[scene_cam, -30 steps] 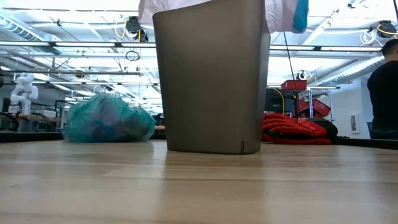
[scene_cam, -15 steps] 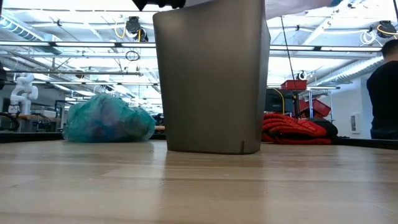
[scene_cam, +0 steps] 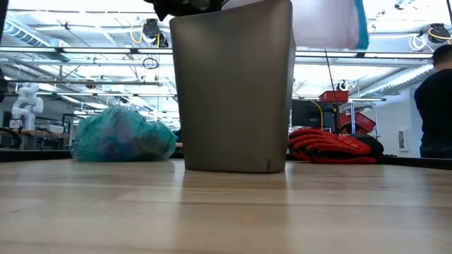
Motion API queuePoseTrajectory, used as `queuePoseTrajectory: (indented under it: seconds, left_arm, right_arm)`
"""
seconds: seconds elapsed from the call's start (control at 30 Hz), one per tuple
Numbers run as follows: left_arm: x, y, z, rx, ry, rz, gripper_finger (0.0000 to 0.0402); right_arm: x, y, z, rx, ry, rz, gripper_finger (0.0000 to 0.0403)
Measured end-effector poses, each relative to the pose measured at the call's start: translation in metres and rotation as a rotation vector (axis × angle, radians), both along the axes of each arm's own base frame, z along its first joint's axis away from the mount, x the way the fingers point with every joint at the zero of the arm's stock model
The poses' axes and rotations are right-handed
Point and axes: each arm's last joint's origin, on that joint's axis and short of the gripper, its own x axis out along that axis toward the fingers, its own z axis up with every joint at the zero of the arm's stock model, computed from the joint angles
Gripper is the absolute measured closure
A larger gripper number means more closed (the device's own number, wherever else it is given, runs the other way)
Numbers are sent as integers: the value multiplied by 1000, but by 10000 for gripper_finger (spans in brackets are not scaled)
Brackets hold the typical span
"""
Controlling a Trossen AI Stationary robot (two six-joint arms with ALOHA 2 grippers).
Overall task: Place trash/remove bag and relplace
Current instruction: Insert the new pink trash bag into the trash bin
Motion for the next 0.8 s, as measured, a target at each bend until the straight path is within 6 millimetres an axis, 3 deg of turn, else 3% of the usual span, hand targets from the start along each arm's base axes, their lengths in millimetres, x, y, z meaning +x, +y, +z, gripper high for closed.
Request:
queuePoseTrajectory:
  seconds: [0.17,0.33,0.47,0.6,0.8]
  left_arm:
    - [-5,-1,8,3,-17,4,402]
    - [-33,-4,69,43,-168,5,402]
    - [-53,-13,93,67,-83,-29,402]
    - [-55,-24,83,156,100,-85,402]
    - [-28,-32,63,179,121,-151,402]
  right_arm:
    - [4,-1,-6,-40,47,-6,403]
    - [4,-1,-5,-60,37,-8,403]
    - [4,-1,-5,-74,37,-3,403]
    - [4,-2,-5,-102,35,-17,403]
    - [5,-9,-2,-113,10,-47,403]
